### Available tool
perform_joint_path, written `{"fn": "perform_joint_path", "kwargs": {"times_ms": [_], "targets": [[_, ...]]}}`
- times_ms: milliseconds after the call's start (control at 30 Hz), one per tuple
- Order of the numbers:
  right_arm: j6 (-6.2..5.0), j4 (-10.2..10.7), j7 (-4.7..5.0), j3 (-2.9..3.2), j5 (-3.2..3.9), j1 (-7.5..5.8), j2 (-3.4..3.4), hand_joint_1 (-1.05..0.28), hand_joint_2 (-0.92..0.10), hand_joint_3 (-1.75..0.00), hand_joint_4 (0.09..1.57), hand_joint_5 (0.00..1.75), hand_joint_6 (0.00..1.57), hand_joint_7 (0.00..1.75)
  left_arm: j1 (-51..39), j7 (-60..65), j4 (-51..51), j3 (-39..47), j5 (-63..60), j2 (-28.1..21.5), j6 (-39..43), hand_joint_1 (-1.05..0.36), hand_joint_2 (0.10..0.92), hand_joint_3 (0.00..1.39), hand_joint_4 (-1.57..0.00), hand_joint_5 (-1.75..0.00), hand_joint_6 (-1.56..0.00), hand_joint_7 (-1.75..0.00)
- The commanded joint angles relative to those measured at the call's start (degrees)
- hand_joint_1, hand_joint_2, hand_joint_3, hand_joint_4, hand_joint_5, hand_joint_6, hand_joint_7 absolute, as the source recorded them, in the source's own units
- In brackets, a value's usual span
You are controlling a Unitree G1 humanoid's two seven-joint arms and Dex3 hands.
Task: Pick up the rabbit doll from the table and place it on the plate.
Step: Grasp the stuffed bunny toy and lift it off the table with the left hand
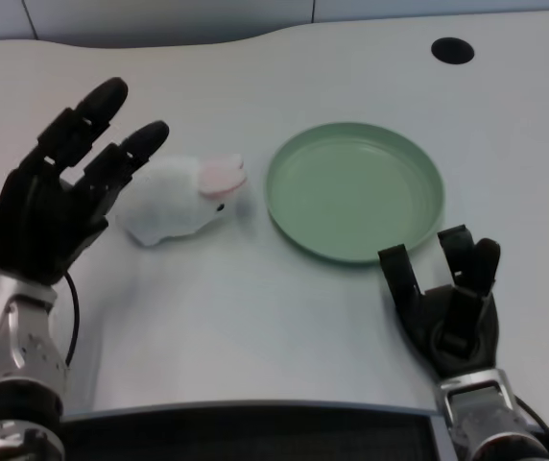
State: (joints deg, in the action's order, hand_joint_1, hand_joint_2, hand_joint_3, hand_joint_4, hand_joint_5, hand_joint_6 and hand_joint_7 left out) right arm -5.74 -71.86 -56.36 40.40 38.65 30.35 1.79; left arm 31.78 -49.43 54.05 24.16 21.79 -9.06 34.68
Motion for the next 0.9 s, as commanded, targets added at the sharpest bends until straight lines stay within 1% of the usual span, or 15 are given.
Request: {"fn": "perform_joint_path", "kwargs": {"times_ms": [33, 100, 200, 267, 300, 333, 400, 433, 500, 600, 667, 733, 800, 900], "targets": [[-0.14, 0.01, 0.64, -0.26, 0.08, 2.89, 0.25, -0.57, -0.92, -0.09, 0.8, 1.75, 0.69, 1.6, 3.03, 8.09, 4.09, -5.51, -11.5, -4.09, 12.1, -0.77, 0.881, 0.01, -0.52, -0.06, -0.45, 0.0], [-0.17, -0.03, 0.85, -0.2, 0.1, 3.1, 0.17, -0.57, -0.92, -0.09, 0.8, 1.75, 0.69, 1.6, 5.35, 14.12, 6.14, -8.68, -18.5, -6.85, 17.92, -0.81, 0.883, 0.01, -0.46, -0.02, -0.42, 0.0], [-0.26, -0.06, 1.05, -0.22, 0.03, 3.21, 0.11, -0.57, -0.92, -0.1, 0.81, 1.75, 0.69, 1.6, 6.94, 19.84, 8.69, -11.44, -23.03, -8.6, 21.3, -0.84, 0.892, 0.01, -0.42, 0.0, -0.4, 0.0], [0.1, -0.19, 0.74, -0.19, 0.04, 3.44, -0.23, -0.57, -0.92, -0.09, 0.81, 1.75, 0.69, 1.6, 9.82, 26.01, 10.27, -15.12, -29.21, -11.01, 21.33, -0.87, 0.884, 0.0, -0.39, 0.0, -0.39, 0.0], [-0.05, -0.21, 0.55, -0.19, 0.02, 3.5, -0.33, -0.57, -0.92, -0.09, 0.81, 1.75, 0.69, 1.61, 11.14, 29.9, 11.04, -17.37, -33.13, -12.23, 21.67, -0.89, 0.882, 0.0, -0.38, 0.0, -0.39, 0.0], [-0.23, -0.21, 0.31, -0.18, 0.01, 3.52, -0.38, -0.56, -0.92, -0.1, 0.81, 1.75, 0.68, 1.63, 12.16, 33.87, 11.64, -19.59, -36.9, -13.27, 21.87, -0.91, 0.902, 0.01, -0.35, 0.0, -0.35, 0.0], [-0.2, -0.21, 0.18, -0.08, 0.11, 3.53, -0.42, -0.56, -0.92, -0.1, 0.81, 1.75, 0.66, 1.64, 13.54, 42.48, 12.46, -24.21, -44.27, -14.95, 21.23, -0.97, 0.917, 0.04, -0.27, 0.0, -0.27, 0.0], [-0.1, -0.18, 0.39, -0.02, 0.18, 3.54, -0.42, -0.56, -0.92, -0.1, 0.81, 1.75, 0.67, 1.64, 14.39, 47.99, 12.61, -27.36, -49.0, -15.72, 19.41, -0.99, 0.919, 0.05, -0.23, 0.0, -0.24, 0.0], [-0.01, -0.15, 0.67, 0.04, 0.23, 3.55, -0.41, -0.56, -0.92, -0.09, 0.81, 1.75, 0.67, 1.64, 15.55, 55.36, 13.23, -31.54, -54.54, -16.55, 17.32, -1.03, 0.92, 0.07, -0.17, 0.0, -0.18, 0.0], [-0.01, -0.16, 0.72, 0.06, 0.23, 3.56, -0.41, -0.56, -0.92, -0.08, 0.81, 1.75, 0.68, 1.63, 16.5, 60.83, 14.6, -34.71, -57.06, -17.01, 16.88, -1.05, 0.921, 0.07, -0.14, 0.0, -0.16, 0.0], [-0.49, -0.07, 0.02, -0.05, 0.13, 3.53, -0.27, -0.56, -0.92, -0.1, 0.81, 1.75, 0.67, 1.64, 18.8, 64.78, 16.98, -40.49, -62.82, -15.8, 9.82, -1.05, 0.908, 0.06, -0.06, 0.0, -0.07, 0.0], [-0.7, -0.04, -0.36, -0.11, 0.09, 3.51, -0.21, -0.57, -0.92, -0.11, 0.81, 1.75, 0.67, 1.64, 19.97, 67.21, 18.47, -43.73, -65.39, -15.1, 6.35, -1.05, 0.902, 0.05, -0.01, 0.0, -0.02, 0.0], [-0.66, 0.08, -0.7, -0.07, 0.18, 3.23, -0.19, -0.57, -0.92, -0.11, 0.8, 1.75, 0.66, 1.64, 19.96, 69.93, 20.06, -46.42, -67.1, -13.78, 3.45, -1.05, 0.911, 0.05, 0.0, 0.0, -0.01, 0.0], [-0.75, 0.23, -0.85, 0.18, 0.47, 2.94, -0.07, -0.56, -0.92, -0.12, 0.8, 1.75, 0.66, 1.64, 19.93, 71.95, 21.7, -49.32, -68.39, -12.37, 0.02, -1.05, 0.92, 0.05, 0.0, 0.0, 0.0, 0.0]]}}
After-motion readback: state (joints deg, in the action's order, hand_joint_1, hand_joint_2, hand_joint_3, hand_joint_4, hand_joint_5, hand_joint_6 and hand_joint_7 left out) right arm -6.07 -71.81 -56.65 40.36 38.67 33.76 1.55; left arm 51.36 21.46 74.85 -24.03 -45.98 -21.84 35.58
